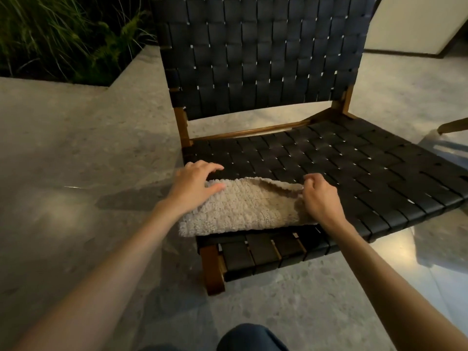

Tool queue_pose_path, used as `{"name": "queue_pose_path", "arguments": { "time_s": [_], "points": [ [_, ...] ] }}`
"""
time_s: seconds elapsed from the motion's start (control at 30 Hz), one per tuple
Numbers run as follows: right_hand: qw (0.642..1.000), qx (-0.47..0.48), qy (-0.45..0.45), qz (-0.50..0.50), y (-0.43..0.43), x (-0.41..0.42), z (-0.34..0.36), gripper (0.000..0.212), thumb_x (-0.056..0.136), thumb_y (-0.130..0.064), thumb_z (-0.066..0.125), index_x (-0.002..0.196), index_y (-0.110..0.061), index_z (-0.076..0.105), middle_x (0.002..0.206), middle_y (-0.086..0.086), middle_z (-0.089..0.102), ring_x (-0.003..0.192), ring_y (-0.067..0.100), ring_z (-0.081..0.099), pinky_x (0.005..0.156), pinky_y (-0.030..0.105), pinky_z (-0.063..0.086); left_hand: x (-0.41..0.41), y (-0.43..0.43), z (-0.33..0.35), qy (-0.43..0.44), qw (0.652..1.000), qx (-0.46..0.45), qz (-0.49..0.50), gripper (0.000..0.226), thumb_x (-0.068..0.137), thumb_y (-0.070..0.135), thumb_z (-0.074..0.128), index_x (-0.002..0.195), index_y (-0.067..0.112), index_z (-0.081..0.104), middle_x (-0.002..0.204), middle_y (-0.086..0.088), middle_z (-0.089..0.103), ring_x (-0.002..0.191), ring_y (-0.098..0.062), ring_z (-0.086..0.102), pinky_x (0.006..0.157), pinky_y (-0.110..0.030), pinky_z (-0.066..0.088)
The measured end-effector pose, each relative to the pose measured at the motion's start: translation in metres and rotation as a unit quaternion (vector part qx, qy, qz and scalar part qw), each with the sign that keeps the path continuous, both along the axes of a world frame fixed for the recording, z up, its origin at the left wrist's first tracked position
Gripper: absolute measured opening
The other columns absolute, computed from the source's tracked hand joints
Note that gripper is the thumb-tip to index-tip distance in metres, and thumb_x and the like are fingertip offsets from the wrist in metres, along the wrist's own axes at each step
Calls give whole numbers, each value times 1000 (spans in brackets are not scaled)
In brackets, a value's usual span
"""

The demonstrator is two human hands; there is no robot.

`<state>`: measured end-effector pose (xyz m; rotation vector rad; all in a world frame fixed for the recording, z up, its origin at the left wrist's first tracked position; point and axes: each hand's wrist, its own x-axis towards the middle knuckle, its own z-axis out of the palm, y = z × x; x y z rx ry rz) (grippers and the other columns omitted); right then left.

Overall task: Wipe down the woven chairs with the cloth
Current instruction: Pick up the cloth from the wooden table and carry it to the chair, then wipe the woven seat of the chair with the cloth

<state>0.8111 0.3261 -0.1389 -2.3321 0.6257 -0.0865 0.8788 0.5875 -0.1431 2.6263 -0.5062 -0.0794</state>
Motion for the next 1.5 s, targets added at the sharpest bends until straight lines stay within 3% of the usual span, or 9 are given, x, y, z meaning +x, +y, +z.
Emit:
{"name": "queue_pose_path", "arguments": {
  "time_s": [0.23, 0.5, 0.67, 0.93, 1.07, 1.23, 1.37, 1.43, 1.5],
  "points": [
    [986, -113, 103, 59, -4, 4, -16, 61, 92, -42, 52, 133, 2, 39, 133, 21, 38, 125, 35, 32, 102, 39, 30, -2, -3, -24, -37, 998, -45, 13, 34, 90, 44, 57, 120, 29, 62, 117, 4, 63, 112, -16, 52, 90, -34, 41],
    [972, -229, 34, 44, 12, 2, -34, 49, 94, -48, 48, 111, -4, 55, 115, 15, 59, 111, 32, 50, 88, 40, 41, -12, -10, -21, -68, 994, -63, 49, 30, 88, 40, 62, 111, 23, 68, 107, 1, 67, 105, -18, 54, 87, -36, 45],
    [982, -160, -42, 87, 10, -5, -19, 24, 94, -39, 54, 92, -15, 55, 92, 1, 55, 93, 25, 57, 76, 38, 40, -24, -6, -7, -39, 998, 0, 52, 37, 94, 43, 49, 123, 22, 60, 115, -5, 60, 110, -24, 47, 90, -37, 41],
    [950, -65, -216, 214, 34, 15, 37, 28, 96, -16, 53, 122, -20, 61, 114, 0, 60, 113, 21, 50, 98, 45, 39, -47, 20, 20, 86, 996, -34, 19, 51, 81, 43, 68, 127, 27, 54, 120, 1, 58, 103, -12, 55, 73, -23, 42],
    [954, -31, -143, 261, 51, 16, 41, 48, 95, -16, 56, 141, -19, 43, 140, 7, 46, 132, 24, 37, 107, 39, 35, -57, 30, 26, 123, 991, -40, 28, 46, 78, 60, 60, 110, 27, 61, 84, 10, 65, 71, -3, 61, 54, -18, 40],
    [989, -48, -61, 124, 45, -1, 26, 44, 89, -41, 62, 120, -12, 50, 119, 7, 51, 112, 23, 47, 91, 37, 47, -50, 18, 26, 83, 993, -4, 88, 53, 87, 57, 53, 123, 19, 53, 83, 11, 58, 78, -6, 59, 61, -23, 43],
    [963, -153, 169, 146, 42, -10, 7, 79, 86, -72, 39, 126, -5, 51, 138, 18, 44, 130, 37, 34, 103, 49, 33, -42, 4, 22, 148, 985, 21, 89, 44, 90, 52, 52, 82, 11, 65, 75, -4, 59, 77, -20, 63, 68, -27, 46],
    [947, -154, 220, 176, 47, -12, 0, 89, 80, -80, 37, 127, -7, 52, 140, 19, 42, 131, 39, 33, 105, 50, 29, -40, 0, 21, 177, 979, 36, 95, 46, 89, 52, 55, 74, 9, 63, 89, -13, 66, 101, -26, 63, 89, -37, 47],
    [946, -124, 221, 201, 52, -11, -4, 70, 79, -77, 45, 104, -13, 60, 126, 16, 51, 123, 36, 42, 101, 47, 33, -40, -3, 21, 203, 973, 29, 102, 48, 86, 52, 59, 88, 4, 66, 113, -22, 63, 115, -32, 56, 93, -42, 45]
  ]
}}
